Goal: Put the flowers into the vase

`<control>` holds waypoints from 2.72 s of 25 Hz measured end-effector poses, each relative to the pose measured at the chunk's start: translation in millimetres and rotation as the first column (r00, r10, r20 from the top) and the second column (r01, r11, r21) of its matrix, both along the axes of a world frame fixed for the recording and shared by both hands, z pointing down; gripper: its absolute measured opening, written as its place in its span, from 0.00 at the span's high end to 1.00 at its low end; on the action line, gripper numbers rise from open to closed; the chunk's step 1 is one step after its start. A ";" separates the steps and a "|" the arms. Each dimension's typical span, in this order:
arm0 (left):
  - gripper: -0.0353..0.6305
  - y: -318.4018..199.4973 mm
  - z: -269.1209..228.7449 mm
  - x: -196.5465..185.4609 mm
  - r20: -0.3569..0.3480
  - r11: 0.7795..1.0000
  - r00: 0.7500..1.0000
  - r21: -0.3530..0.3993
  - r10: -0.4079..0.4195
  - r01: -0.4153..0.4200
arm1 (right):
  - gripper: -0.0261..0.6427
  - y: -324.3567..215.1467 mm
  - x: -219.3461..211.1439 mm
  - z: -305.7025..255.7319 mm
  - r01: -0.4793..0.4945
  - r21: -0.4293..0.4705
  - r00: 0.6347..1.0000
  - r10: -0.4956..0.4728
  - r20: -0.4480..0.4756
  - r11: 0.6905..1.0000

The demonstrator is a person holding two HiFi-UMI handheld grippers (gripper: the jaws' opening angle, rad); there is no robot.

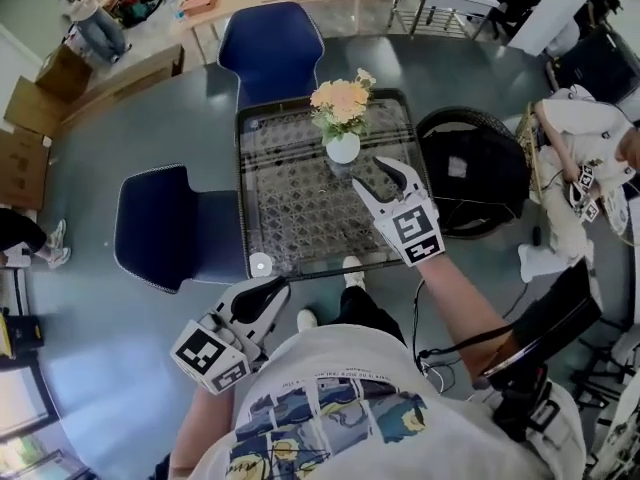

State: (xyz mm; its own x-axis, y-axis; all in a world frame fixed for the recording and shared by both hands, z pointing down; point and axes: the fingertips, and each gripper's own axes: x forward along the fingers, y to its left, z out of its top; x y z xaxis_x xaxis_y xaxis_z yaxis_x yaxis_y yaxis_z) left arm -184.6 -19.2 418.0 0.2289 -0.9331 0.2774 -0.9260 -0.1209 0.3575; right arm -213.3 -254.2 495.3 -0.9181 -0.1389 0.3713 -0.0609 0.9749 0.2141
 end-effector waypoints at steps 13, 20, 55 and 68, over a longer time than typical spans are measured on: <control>0.93 62.6 8.0 33.5 -0.038 0.984 0.984 0.033 0.177 -0.176 | 0.93 173.9 95.0 8.1 -0.005 -0.122 0.993 -0.010 -0.120 0.993; 0.93 85.1 11.1 44.7 -0.004 0.973 0.973 0.012 0.232 -0.232 | 0.94 236.5 102.7 -2.0 0.038 -0.135 0.992 -0.054 -0.116 0.990; 0.93 100.4 22.4 59.2 0.025 0.960 0.960 -0.038 0.277 -0.276 | 0.95 278.2 99.6 -18.2 0.091 -0.136 0.989 -0.106 -0.106 0.987; 0.93 97.0 26.0 65.4 0.019 0.956 0.957 -0.050 0.289 -0.288 | 0.95 274.4 106.4 -14.0 0.079 -0.149 0.990 -0.095 -0.107 0.986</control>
State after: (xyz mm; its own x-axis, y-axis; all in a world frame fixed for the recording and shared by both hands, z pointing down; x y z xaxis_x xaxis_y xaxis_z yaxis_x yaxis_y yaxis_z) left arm -119.2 77.9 444.0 0.4789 -0.8144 0.3277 -0.8630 -0.3684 0.3457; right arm -107.0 20.2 481.3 -0.8753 0.0020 0.4835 0.0421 0.9965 0.0720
